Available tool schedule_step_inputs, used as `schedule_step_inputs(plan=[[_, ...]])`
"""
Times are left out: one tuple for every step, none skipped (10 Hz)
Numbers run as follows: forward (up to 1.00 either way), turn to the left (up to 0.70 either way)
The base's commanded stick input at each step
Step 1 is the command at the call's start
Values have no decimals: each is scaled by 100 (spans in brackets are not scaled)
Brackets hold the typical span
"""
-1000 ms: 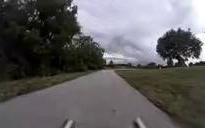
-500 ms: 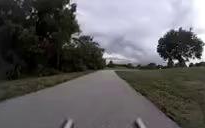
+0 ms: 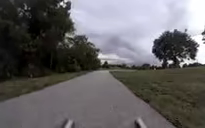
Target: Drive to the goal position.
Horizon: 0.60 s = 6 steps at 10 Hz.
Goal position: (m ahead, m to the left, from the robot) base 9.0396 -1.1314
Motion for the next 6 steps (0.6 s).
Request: schedule_step_inputs(plan=[[85,0],[85,0],[85,0],[85,15],[85,30],[85,34]])
